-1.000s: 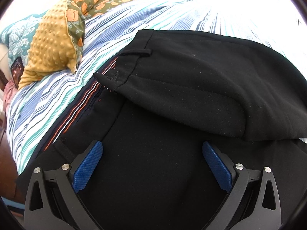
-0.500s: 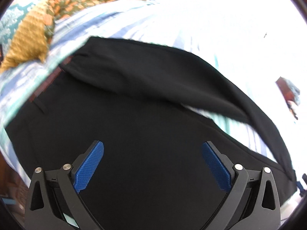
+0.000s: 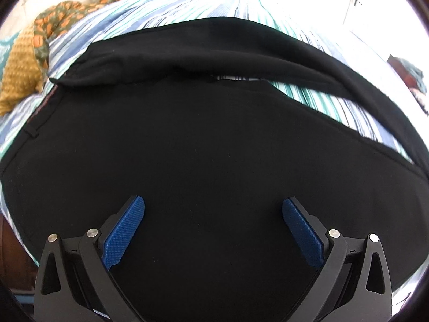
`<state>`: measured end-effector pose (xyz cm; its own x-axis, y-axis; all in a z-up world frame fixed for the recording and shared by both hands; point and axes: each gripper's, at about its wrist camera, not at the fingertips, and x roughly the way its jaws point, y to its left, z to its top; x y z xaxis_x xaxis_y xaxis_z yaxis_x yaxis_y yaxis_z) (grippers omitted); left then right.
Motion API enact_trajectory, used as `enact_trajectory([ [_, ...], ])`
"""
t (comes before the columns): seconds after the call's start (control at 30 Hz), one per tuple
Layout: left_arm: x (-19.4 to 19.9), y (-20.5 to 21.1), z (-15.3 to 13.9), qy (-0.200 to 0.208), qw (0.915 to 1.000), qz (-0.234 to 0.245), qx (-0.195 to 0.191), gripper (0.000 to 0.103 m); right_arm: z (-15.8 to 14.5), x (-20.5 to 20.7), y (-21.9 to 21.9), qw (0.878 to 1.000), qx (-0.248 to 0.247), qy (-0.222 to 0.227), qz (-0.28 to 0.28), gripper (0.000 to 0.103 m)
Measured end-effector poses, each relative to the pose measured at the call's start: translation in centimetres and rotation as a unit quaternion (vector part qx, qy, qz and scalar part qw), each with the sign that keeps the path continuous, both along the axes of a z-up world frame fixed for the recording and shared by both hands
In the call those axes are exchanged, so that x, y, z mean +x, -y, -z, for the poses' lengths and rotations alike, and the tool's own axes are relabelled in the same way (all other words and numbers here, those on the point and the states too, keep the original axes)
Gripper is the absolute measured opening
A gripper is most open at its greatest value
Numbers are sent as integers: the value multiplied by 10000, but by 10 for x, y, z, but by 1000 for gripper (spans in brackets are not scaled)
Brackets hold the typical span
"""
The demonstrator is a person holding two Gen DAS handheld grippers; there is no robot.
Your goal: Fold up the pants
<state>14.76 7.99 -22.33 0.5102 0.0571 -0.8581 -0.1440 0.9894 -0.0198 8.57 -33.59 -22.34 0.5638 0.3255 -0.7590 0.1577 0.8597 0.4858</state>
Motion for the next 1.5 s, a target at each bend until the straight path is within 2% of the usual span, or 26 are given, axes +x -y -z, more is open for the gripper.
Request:
enact_trajectory([
  [0.13, 3, -3, 3, -1, 10000, -1, -22, 102, 11, -3, 1, 10000, 37, -10, 30, 86],
  [0.27, -1, -4, 5, 36, 10000, 38, -7, 102, 2, -9, 7, 9995, 136, 210, 215, 86],
  [0.33, -2, -4, 5, 82, 10000, 42, 10, 102, -3, -13, 8, 9986, 285, 396, 208, 86],
  [0.4, -2, -4, 6, 102, 9999, 46, 47, 102, 1, -12, 5, 9977, 566, 374, 50, 85],
  [0.47, 1, -7, 7, 85, 9999, 50, 62, 103, 5, -10, 4, 9976, 599, 350, 52, 85],
  [0.57, 1, -6, 7, 81, 9999, 47, 63, 102, 4, -5, 21, 9956, 589, 489, 540, 85],
  [0.67, -4, -1, 6, 99, 9999, 46, 95, 102, 11, 10, 54, 9864, 933, 506, 1257, 84],
  [0.73, -2, -2, 7, 73, 9999, 40, 100, 102, 17, 18, 74, 9756, 1279, 497, 1715, 76],
  [0.8, -1, -4, 7, 70, 9999, 36, 98, 102, 26, 25, 85, 9672, 1479, 323, 2040, 55],
  [0.83, -2, -4, 7, 79, 9999, 38, 102, 102, 30, 30, 87, 9660, 1479, 214, 2109, 47],
  [0.9, -3, -4, 7, 100, 9999, 46, 105, 102, 34, 37, 88, 9685, 1295, 13, 2128, 12],
  [1.0, -1, -5, 7, 90, 9999, 61, 93, 102, 25, 37, 87, 9699, 1220, 118, 2103, 6],
  [1.27, -6, -2, 6, 86, 9999, 74, 84, 102, -48, 48, 70, 9829, 827, 890, 1385, 6],
  [1.5, -4, -3, 6, 34, 9999, 80, 73, 102, -87, 49, 60, 9797, 1077, 1343, 1030, 6],
])
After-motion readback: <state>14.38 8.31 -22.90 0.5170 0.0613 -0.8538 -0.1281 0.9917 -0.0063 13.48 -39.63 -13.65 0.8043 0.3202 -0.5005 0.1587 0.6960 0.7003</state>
